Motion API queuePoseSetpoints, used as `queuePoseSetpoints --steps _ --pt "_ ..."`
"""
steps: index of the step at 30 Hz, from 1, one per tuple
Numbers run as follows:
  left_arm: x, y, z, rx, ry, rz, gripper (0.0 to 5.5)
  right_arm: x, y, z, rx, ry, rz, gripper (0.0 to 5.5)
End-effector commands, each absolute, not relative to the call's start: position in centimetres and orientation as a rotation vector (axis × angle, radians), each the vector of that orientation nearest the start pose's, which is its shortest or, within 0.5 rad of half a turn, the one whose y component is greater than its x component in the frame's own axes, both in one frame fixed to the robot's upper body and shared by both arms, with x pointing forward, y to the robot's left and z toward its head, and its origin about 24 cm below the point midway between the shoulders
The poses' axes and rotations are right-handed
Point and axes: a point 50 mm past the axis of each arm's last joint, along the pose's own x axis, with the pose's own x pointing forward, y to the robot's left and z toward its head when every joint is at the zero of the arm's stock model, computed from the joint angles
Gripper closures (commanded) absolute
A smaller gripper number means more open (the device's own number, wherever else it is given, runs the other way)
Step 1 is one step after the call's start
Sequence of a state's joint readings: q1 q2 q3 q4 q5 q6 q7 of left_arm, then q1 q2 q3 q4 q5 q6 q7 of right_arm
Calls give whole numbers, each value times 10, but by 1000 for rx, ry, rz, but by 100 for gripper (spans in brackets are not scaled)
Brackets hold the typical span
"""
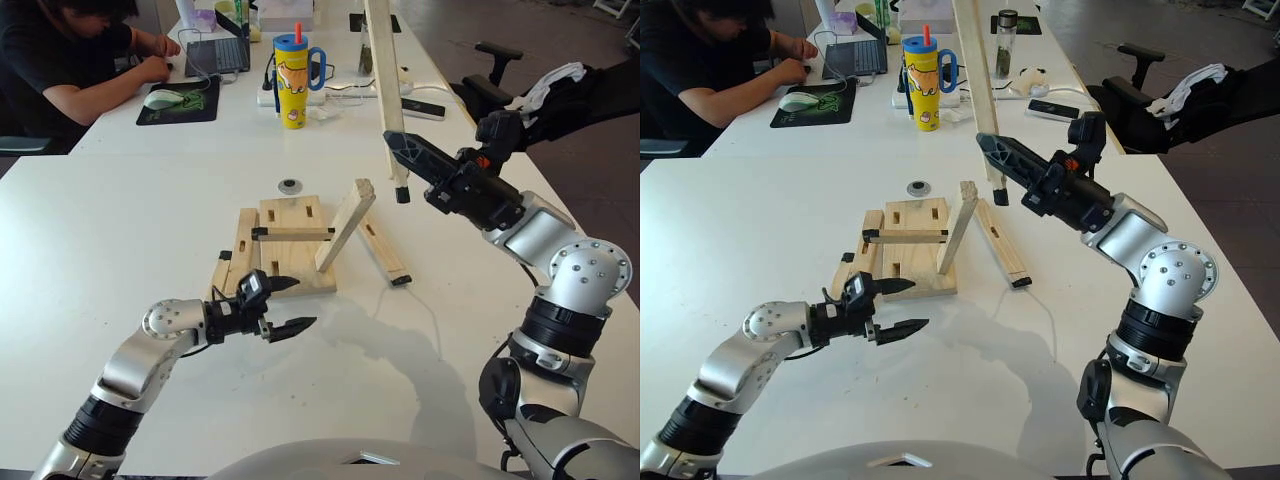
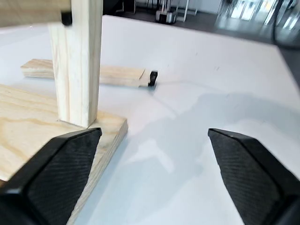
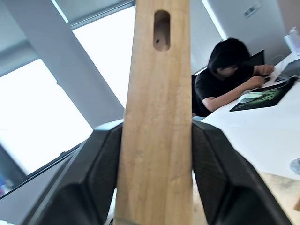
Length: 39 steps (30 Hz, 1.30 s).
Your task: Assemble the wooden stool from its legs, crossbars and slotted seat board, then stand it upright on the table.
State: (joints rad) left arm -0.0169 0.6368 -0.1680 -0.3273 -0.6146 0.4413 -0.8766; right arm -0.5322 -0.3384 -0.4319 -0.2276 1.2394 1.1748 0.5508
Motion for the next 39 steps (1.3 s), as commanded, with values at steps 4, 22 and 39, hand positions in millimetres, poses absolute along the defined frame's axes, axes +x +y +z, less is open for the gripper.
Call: queuePoseSetpoints --steps 4,22,39 --pt "204 182 150 -536 248 -1288 45 202 -158 187 556 368 1537 340" --pt "204 166 177 -704 271 -1370 82 197 -166 152 441 561 1661 341" --pt "205 172 172 -713 305 -1365 339 196 -167 151 441 570 1669 341"
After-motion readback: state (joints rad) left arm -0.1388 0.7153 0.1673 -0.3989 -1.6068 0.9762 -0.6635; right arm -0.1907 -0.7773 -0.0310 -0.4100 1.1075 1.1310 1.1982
